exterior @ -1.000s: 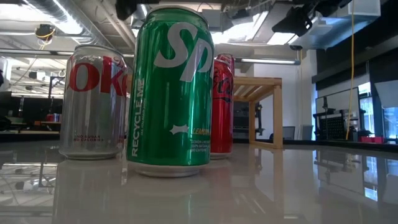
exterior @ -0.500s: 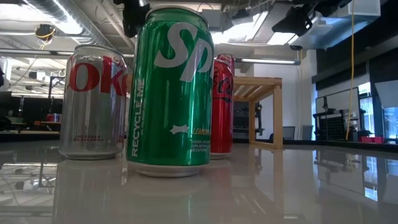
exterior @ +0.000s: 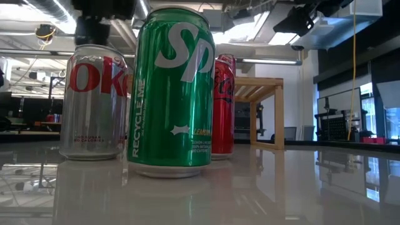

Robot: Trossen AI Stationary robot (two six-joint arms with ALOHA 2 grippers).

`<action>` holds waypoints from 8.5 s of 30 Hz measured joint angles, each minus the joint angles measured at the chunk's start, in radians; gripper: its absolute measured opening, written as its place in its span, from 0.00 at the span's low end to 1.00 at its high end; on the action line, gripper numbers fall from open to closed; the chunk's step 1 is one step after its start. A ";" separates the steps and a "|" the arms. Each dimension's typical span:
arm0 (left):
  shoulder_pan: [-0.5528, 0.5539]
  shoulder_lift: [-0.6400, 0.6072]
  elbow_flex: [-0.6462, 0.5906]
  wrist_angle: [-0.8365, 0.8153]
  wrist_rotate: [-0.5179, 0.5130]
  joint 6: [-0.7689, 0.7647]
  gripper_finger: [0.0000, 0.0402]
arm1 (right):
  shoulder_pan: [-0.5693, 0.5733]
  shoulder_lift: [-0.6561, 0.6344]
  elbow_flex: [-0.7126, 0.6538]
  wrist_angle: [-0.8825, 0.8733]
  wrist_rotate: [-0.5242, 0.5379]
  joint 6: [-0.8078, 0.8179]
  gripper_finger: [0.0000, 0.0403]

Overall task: Place canned beverage on shelf
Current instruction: Put the top green soda can on the shelf

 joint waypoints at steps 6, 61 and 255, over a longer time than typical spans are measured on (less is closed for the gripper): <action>0.000 0.001 0.023 -0.127 -0.026 -0.076 0.51 | 0.000 0.000 0.000 0.000 0.000 0.000 0.97; 0.000 0.001 0.058 -0.179 -0.323 -0.234 0.62 | 0.000 0.000 0.000 0.000 0.000 -0.001 0.97; 0.399 0.592 1.208 -0.606 -0.296 0.359 0.69 | 0.000 0.000 0.000 -0.014 0.012 -0.013 0.97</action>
